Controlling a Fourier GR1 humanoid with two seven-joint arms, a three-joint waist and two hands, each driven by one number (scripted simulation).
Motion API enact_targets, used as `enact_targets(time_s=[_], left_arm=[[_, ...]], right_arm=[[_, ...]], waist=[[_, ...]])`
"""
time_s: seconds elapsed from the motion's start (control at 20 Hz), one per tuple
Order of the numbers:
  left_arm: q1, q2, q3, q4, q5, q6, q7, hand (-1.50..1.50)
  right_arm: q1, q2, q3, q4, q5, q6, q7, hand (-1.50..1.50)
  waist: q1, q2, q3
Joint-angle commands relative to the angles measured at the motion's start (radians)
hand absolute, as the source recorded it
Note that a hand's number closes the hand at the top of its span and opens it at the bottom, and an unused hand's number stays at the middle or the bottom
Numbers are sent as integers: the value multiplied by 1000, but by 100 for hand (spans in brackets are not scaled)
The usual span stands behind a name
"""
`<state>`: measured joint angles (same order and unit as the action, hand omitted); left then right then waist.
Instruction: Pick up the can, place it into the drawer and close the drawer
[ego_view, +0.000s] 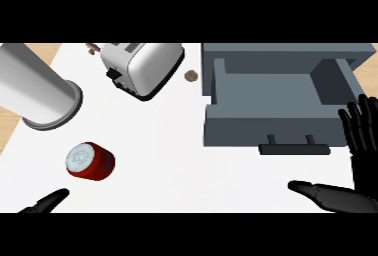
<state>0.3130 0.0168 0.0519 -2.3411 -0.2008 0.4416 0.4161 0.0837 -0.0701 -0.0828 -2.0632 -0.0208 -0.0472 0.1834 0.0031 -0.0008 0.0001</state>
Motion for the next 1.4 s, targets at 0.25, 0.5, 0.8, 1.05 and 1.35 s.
enact_targets(time_s=[0.25,0.5,0.8,1.05,1.35], left_arm=[[-83,-17,-12,162,-31,58,-22,-150],[-33,-17,-168,323,-5,192,-171,-150],[-20,-17,-193,414,29,230,-264,-150],[8,-17,-110,522,140,187,-391,-150],[-96,-17,-111,759,270,284,-577,-150]], right_arm=[[73,-7,-41,-30,-45,56,-46,-150],[99,-11,-41,-64,-43,68,-32,-150],[23,-28,-109,7,-82,76,-44,-150],[127,-20,-125,-100,-106,105,-31,-150],[101,-25,-114,-154,-94,98,58,-150]], waist=[[-6,0,0],[-8,0,0],[-2,1,0],[-4,0,0],[-6,0,-1]])
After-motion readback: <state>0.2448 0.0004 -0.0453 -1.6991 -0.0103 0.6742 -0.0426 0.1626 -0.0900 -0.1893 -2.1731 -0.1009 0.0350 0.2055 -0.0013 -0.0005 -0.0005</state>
